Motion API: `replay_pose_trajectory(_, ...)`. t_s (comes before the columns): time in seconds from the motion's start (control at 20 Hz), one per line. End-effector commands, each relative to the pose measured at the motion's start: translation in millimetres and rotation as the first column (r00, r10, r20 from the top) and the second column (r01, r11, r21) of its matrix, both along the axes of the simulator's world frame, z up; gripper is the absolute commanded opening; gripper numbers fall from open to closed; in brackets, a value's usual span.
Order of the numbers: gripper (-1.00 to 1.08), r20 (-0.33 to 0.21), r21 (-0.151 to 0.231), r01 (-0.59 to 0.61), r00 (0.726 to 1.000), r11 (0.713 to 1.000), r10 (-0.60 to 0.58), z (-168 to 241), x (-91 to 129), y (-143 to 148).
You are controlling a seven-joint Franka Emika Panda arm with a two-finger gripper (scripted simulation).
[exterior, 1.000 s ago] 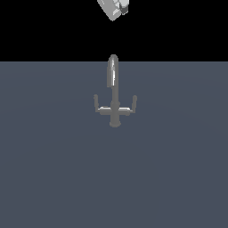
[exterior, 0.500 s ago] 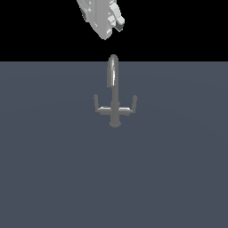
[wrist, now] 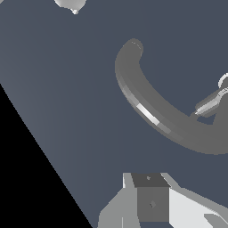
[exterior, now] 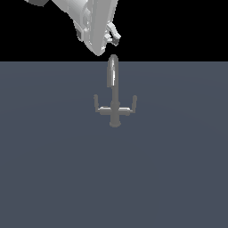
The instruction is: Turn on the faucet by rotating a designated handle.
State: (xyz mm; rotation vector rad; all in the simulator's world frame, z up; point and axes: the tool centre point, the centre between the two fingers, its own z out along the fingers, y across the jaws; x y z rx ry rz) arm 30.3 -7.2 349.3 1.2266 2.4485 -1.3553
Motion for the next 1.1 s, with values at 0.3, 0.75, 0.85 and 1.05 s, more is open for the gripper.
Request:
replay_pose_trajectory(0.3,-1.0,-0.203,-0.016,-0.17,0.966,0.985,0.163,-30.5,24.8,10.7)
replay_pose_trajectory(0.75,-1.0,-0.417,0.0,-0.326,0.859,0.945,0.296,-65.5,47.1,23.6)
replay_pose_trajectory(0.85,-1.0,-0.463,0.008,-0.356,0.827,0.934,0.32,-73.6,51.4,26.6)
replay_pose_trajectory(1.05,-1.0,-0.551,0.028,-0.413,0.753,0.911,0.359,-90.1,59.5,33.0)
